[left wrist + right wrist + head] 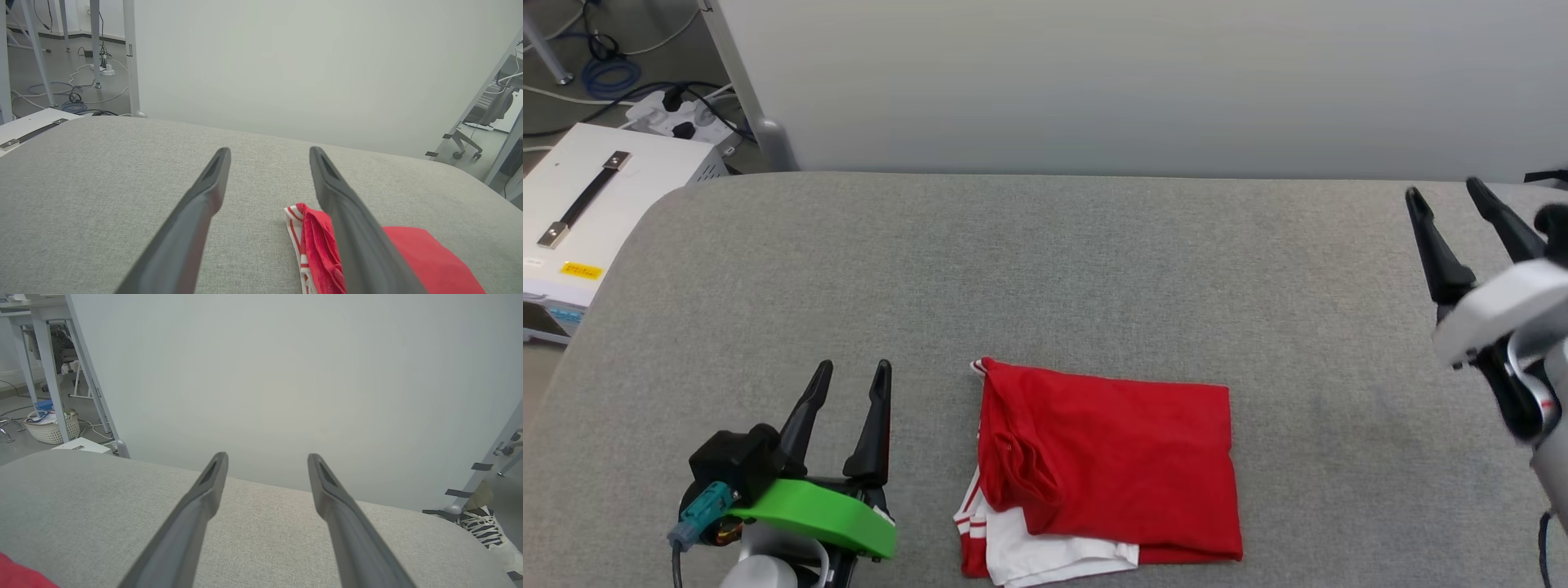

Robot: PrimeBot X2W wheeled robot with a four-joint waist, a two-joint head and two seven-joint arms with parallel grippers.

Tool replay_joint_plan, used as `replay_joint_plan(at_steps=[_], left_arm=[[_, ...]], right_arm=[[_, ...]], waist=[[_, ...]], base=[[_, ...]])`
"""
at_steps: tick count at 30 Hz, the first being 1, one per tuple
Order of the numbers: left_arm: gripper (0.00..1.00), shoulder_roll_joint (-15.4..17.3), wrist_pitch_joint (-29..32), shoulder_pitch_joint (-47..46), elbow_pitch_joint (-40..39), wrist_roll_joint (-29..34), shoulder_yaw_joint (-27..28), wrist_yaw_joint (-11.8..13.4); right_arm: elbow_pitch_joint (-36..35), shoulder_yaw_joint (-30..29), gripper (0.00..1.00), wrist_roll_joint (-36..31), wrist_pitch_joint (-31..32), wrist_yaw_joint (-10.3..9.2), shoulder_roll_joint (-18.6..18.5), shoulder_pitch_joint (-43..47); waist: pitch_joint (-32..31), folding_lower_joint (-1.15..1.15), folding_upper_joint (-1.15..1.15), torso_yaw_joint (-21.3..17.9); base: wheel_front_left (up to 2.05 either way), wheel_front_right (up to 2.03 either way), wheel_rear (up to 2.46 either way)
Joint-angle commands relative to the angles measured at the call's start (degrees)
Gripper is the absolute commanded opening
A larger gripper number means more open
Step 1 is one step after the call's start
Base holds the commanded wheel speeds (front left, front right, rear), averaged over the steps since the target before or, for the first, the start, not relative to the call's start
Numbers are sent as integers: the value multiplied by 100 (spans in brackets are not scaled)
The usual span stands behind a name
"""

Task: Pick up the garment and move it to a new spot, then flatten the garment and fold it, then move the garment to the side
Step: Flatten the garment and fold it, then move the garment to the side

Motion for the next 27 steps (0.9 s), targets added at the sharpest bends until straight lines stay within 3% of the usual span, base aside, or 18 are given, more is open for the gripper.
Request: replay_joint_plan(at_steps=[1, 7, 13, 19, 27], left_arm=[[100, -29, -34, 77, -48, -48, -23, -16], [100, -32, -34, 112, -205, -70, -67, -16], [100, -48, -34, 160, -280, -69, -150, -16], [100, -20, -34, 212, -232, -53, -213, -16], [100, -11, -34, 214, -142, 56, -305, -16]], right_arm=[[-403, -471, 100, -392, -15, 2, 157, 561], [-2239, -2127, 100, -1798, -15, 2, 1108, 2378], [-3248, -2775, 100, -2425, 59, 2, 1996, 3404], [-3529, -2901, 100, -2680, 101, 2, 2334, 3807], [-3530, -2936, 100, -2757, 158, 2, 2463, 3867]], waist=[[23, 0, 0, -31], [65, 0, 0, -67], [94, 0, 0, -48], [162, 0, 0, -51], [181, 0, 0, -54]], base=[[0, 0, 0], [0, 0, 0], [0, 0, 0], [0, 0, 0], [0, 0, 0]])
